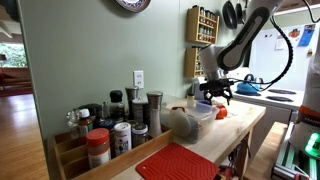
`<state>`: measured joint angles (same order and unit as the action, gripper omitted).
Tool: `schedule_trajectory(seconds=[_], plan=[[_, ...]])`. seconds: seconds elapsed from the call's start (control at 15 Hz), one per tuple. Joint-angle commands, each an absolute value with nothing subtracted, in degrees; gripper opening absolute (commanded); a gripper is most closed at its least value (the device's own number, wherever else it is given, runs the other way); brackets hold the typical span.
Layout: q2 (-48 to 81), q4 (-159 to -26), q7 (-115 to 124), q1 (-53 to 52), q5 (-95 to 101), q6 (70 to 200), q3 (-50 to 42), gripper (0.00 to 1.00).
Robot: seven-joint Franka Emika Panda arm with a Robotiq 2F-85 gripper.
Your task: Flip the orange bowl anticlockwise twice to position it upright and then pick it up and put it in the blue bowl
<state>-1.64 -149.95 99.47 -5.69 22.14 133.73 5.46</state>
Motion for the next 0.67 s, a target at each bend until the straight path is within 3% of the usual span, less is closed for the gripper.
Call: schedule_trajectory(seconds=[0.0, 0.6], plan=[[-8.18, -154.25, 92.92, -4.25, 13.92, 133.01, 4.22, 1.0], [-12.33, -158.06, 95.31, 1.73, 4.92, 131.31, 1.69, 1.0]])
